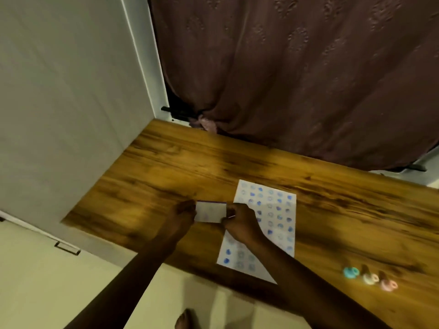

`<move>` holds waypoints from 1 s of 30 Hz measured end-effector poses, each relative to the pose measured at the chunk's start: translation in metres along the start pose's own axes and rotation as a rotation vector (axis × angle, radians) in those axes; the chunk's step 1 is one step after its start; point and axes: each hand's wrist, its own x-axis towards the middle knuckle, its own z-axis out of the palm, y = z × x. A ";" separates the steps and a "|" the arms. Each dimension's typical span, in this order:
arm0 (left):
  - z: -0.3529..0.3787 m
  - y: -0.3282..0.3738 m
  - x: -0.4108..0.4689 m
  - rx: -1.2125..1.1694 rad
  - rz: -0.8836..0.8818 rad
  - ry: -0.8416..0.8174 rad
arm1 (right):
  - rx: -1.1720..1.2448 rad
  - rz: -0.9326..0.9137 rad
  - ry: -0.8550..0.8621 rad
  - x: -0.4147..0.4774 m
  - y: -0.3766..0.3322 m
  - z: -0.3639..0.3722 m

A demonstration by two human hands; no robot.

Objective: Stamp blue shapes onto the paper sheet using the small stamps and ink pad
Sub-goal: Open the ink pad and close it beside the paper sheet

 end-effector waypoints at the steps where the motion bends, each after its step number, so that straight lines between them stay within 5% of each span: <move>1: -0.006 -0.001 -0.001 0.017 -0.004 0.012 | 0.015 0.006 -0.009 0.001 -0.003 0.009; 17: -0.045 -0.052 0.034 0.109 -0.133 0.003 | -0.015 0.145 -0.038 0.009 -0.009 0.070; 25: -0.050 -0.055 0.032 0.126 -0.079 -0.019 | -0.594 -0.301 -0.011 0.007 -0.011 0.059; 30: -0.053 -0.058 0.028 0.175 -0.012 -0.083 | -0.661 -0.389 -0.097 0.016 -0.001 0.057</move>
